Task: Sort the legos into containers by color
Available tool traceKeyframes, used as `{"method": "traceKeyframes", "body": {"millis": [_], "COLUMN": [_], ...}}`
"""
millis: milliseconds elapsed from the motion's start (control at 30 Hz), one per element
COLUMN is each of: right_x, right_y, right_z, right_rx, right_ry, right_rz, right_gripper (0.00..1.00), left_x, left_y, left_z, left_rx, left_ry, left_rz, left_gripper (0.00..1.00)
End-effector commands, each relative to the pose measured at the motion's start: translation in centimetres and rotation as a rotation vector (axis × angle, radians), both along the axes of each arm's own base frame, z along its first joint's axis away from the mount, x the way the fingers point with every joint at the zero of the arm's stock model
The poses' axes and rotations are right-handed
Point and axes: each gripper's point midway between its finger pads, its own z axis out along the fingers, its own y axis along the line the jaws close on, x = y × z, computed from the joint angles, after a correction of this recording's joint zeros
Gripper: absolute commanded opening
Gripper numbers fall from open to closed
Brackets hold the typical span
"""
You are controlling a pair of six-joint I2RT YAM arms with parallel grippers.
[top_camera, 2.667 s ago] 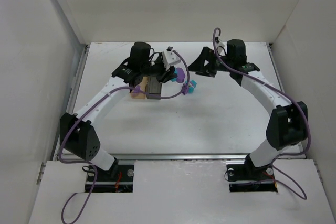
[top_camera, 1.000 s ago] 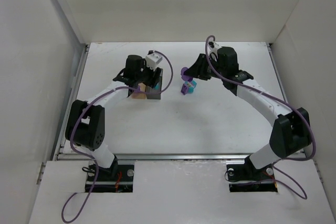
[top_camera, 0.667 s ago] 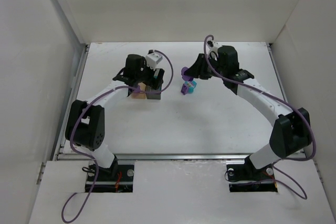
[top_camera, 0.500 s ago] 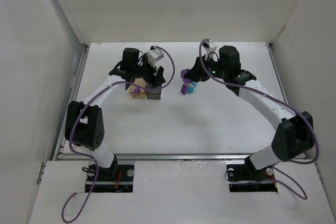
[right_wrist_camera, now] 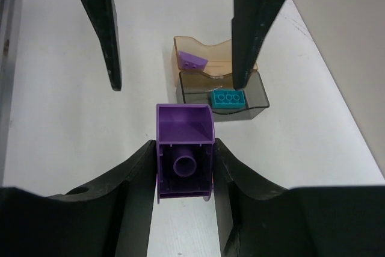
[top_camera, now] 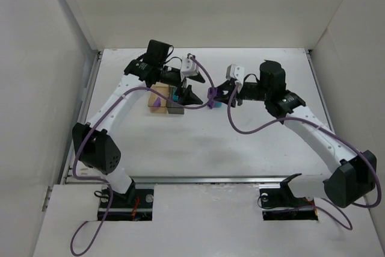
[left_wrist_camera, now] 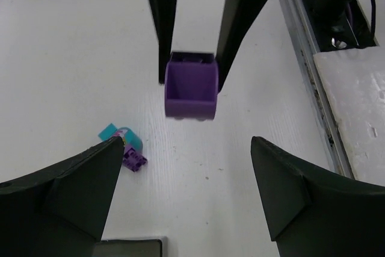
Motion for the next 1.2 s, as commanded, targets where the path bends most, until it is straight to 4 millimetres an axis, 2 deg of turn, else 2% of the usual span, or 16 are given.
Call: {"method": "traceKeyframes", "body": {"millis": [0,100,300,400,467,633,667,800,900,1033,1133,1167], "right_x": [-0.9,-0.8,-1.3,-1.3,-1.6,-1.3,-1.2,-1.2,-1.0,-1.0,-1.2,-1.1], "right_y": [1.4,1.8,2.5,2.3,2.6,2.4,2.5,2.5,2.4,2.4,2.5,2.6], "right_z": [1.5,1.3,1.3,1.6,1.6,1.5,1.9,2.3,2.3,2.3,2.3,2.0], "right_rx": [-0.003,-0.017,-0.021,-0.021,-0.020,-0.022,-0.017,-0.013,-0.015,-0.015,-0.010,-0.011], "right_ry": [-0.162,-0.175,-0.178,-0.187,-0.187,-0.172,-0.180,-0.188,-0.189,-0.189,-0.179,-0.160], "right_rz": [0.113,0.092,0.101,0.089,0.099,0.074,0.074,0.073,0.064,0.064,0.072,0.070], "right_gripper": [0.03,0.02,0.00,0.00,0.00,0.00,0.00,0.00,0.00,0.00,0.00,0.04], "left_x": [-3.1,-3.1,-3.3,-3.3,-2.6,-2.2,-2.0,-1.7,-1.7,-1.5,-1.9,-1.8], "left_y": [-0.3,-0.3,-0.9,-1.6,-2.0,-2.1,-2.1,-2.0,-1.9,-1.8,-2.2,-2.3], "left_z": [3.1,3.4,2.5,2.9,3.2,3.5,3.4,2.6,2.2,2.1,2.3,2.4], "left_rx": [-0.042,-0.045,0.012,0.002,-0.010,-0.007,-0.001,0.017,0.028,0.035,0.025,0.021], "left_ry": [-0.088,-0.115,-0.129,-0.121,-0.121,-0.063,-0.066,-0.054,-0.039,-0.042,-0.035,-0.032], "left_rz": [-0.126,-0.135,-0.126,-0.117,-0.091,-0.039,-0.031,-0.012,-0.002,0.006,-0.008,-0.004], "left_gripper": [0.84,0.84,0.84,0.83,0.82,0.62,0.53,0.34,0.32,0.23,0.04,0.00]}}
